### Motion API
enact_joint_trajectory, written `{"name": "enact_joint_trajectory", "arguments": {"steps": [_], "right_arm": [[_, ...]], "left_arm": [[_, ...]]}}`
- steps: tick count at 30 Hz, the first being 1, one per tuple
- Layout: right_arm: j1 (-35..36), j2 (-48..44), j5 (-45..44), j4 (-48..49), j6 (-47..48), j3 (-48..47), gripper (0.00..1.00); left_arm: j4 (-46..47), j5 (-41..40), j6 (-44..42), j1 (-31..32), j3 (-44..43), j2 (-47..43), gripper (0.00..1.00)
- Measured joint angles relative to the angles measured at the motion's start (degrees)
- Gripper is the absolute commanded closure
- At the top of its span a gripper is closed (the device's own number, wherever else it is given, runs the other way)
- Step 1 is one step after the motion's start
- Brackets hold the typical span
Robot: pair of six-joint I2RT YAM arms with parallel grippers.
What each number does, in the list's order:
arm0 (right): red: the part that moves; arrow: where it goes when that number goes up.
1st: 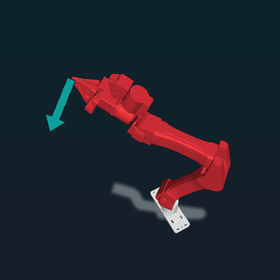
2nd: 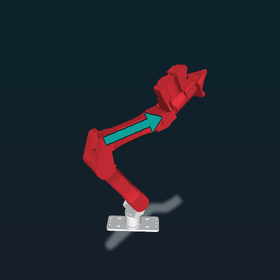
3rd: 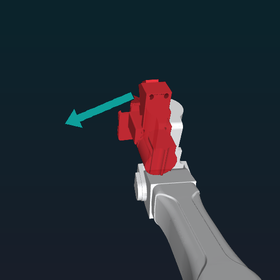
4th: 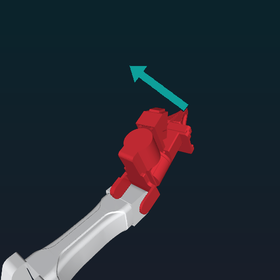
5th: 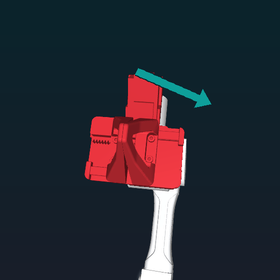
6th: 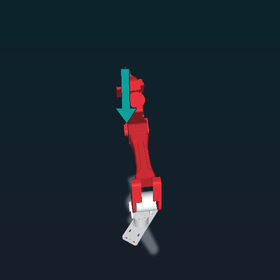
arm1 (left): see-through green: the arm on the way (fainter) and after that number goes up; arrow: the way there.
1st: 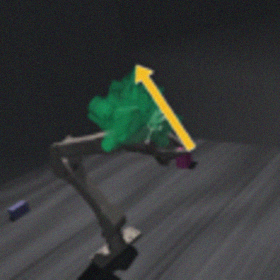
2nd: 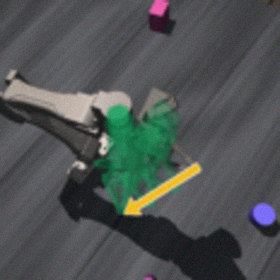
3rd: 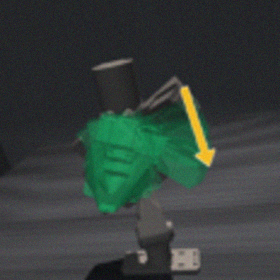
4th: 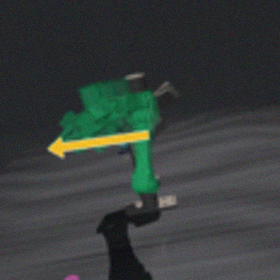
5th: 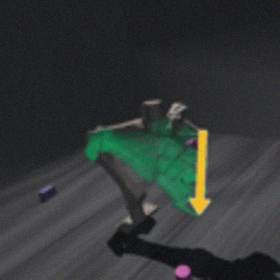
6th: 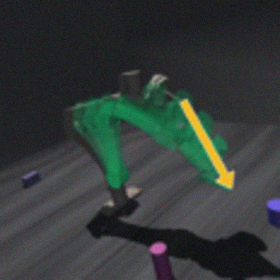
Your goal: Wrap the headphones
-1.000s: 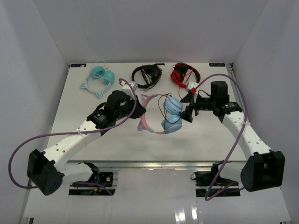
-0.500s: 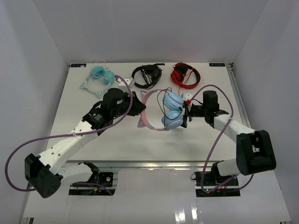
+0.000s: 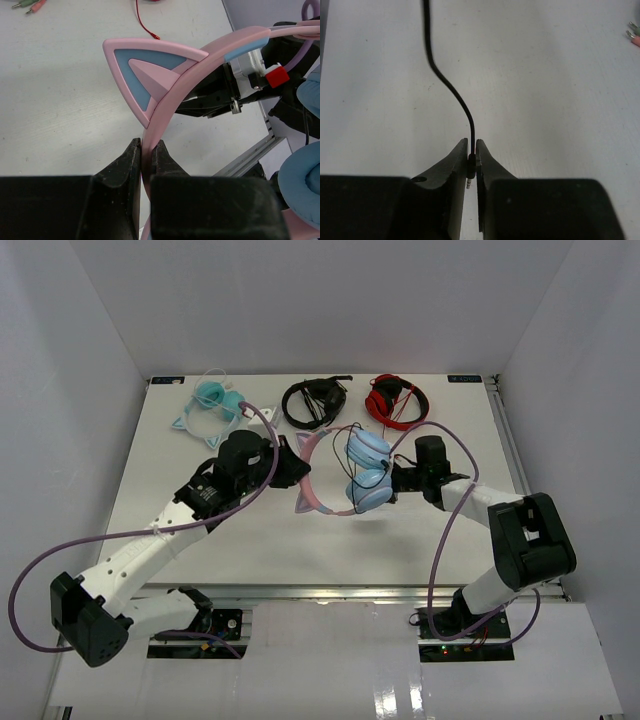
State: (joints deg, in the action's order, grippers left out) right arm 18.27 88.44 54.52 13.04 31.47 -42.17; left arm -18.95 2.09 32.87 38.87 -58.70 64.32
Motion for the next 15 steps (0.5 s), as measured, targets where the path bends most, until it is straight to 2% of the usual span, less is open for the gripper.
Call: {"name": "enact_joint_trajectory", "arguments": {"steps": [8, 11, 15], "right_arm": [[0.58, -5.18, 2.89, -1.07, -2.91, 1.7, 0.92], [1.25, -9.78, 1.35, -5.37, -0.53, 1.68, 0.92], [4.96, -19.16, -4.92, -15.73, 5.63, 1.75, 0.92]], "left_arm": [[2.17, -3.8, 7.43, 0.01, 2.79, -4.49, 1.0], [2.88, -6.98, 11.36, 0.02, 4.02, -5.02, 1.0], [4.16, -13.14, 18.18, 0.02, 6.65, -4.8, 1.0]]}}
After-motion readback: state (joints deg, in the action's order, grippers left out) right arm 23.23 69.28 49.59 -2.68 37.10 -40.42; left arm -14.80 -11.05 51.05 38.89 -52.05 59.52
